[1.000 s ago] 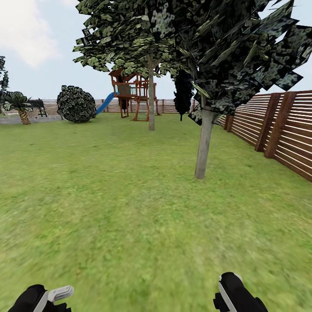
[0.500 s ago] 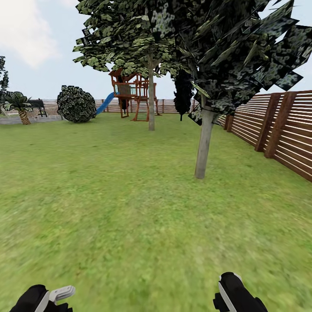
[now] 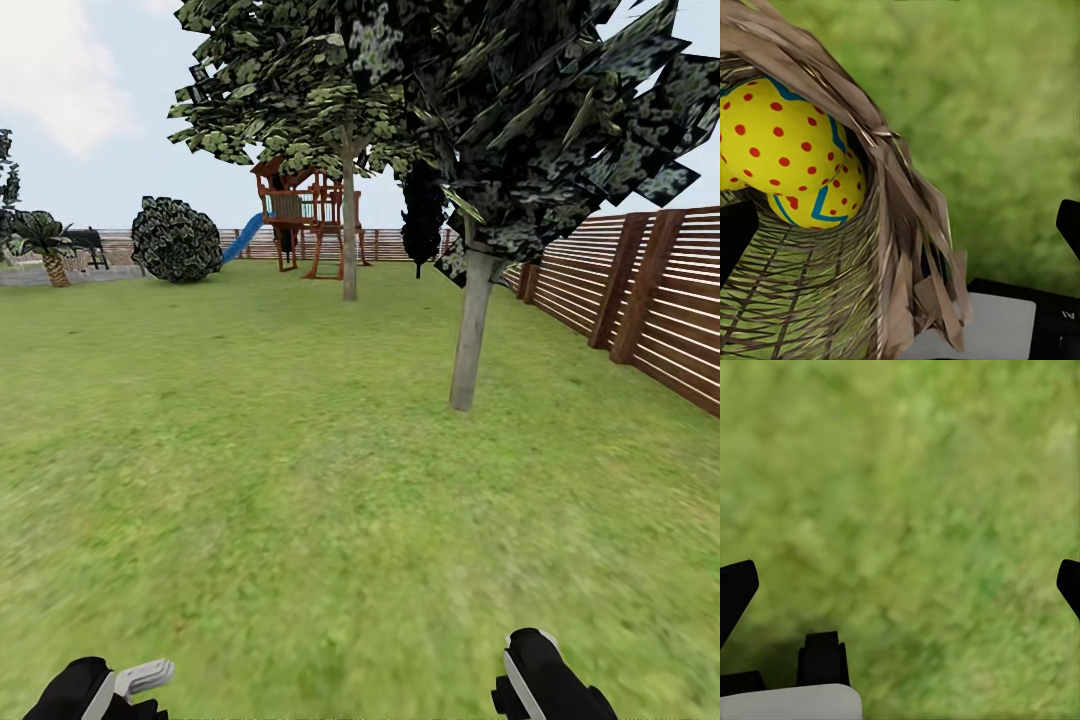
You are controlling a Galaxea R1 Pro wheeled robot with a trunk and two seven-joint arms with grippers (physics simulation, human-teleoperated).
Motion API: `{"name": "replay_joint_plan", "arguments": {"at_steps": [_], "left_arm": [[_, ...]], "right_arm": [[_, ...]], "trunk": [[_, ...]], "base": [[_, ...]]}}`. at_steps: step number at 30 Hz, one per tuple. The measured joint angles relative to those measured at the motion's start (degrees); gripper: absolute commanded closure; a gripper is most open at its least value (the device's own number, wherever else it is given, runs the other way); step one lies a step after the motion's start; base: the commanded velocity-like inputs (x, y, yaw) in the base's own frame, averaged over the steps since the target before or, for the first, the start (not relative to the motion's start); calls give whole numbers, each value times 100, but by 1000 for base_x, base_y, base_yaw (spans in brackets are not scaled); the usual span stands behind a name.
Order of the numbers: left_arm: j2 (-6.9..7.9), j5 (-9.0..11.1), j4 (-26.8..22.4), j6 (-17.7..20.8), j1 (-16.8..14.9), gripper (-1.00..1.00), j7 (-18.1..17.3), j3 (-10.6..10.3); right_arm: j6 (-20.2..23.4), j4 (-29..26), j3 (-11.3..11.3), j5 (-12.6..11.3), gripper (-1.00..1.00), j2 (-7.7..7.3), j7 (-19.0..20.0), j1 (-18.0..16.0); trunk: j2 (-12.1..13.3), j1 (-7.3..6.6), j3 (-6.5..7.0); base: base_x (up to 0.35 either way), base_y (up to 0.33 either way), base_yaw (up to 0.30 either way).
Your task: Take the three Easter eggs out of the wicker basket on the lawn in the garden, then place them on the lawn next to a single tree (choose any tree) so that all three eggs are next to the same tree and none are left in the basket.
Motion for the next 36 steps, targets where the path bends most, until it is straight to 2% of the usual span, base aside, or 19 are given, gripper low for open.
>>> {"name": "replay_joint_plan", "arguments": {"at_steps": [14, 28, 36], "left_arm": [[-9, 25, 1, 0, 0, -100, -7, -6], [-9, 29, -4, -9, 0, -100, -25, 1], [-8, 123, -2, -11, 0, -100, -27, -3]], "right_arm": [[0, 0, 1, 0, -100, 0, -1, 2], [0, 2, 0, 0, -100, 0, -1, 0], [-1, 16, -1, 0, -100, 0, -1, 1]], "trunk": [[0, 1, 0], [0, 0, 0], [0, -2, 0]], "base": [[-172, 0, 0], [-6, 0, 0], [104, -70, 0]]}}
